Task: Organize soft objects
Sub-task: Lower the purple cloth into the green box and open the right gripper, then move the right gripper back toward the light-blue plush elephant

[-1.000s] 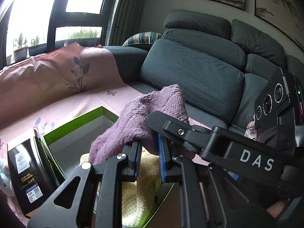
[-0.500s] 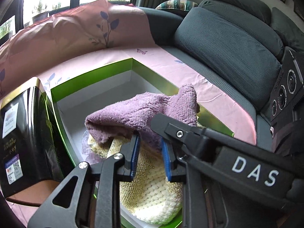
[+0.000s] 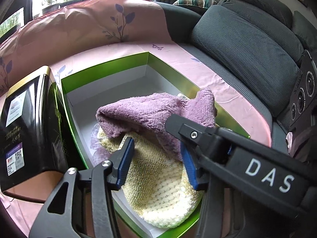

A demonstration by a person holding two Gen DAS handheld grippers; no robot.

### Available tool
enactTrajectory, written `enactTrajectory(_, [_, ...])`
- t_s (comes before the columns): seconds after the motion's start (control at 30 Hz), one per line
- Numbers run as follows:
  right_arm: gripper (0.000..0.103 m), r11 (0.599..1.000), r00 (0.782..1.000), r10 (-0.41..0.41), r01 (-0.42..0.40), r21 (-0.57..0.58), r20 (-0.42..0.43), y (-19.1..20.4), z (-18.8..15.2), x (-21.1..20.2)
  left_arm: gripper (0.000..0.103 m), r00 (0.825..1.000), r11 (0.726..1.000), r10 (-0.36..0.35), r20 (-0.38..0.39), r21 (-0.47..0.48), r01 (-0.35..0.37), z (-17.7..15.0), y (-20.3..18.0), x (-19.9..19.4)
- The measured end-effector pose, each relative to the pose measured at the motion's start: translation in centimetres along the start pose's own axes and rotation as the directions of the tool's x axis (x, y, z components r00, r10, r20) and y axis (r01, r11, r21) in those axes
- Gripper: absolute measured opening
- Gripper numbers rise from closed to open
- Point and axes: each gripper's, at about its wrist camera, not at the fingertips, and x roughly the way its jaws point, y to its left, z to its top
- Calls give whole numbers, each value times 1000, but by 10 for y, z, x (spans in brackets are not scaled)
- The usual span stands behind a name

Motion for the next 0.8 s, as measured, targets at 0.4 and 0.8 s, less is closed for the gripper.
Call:
enactTrajectory(0.4, [88,999,979,37,-30,-40,198,16,-11,-62,73,984,996,-88,155,19,86,-8,-4,-74])
enactTrajectory(0.8, [96,996,945,-54,74,-50,324,34,-29,-103,86,944,991,-59,324,-98,95,-39,52,-167])
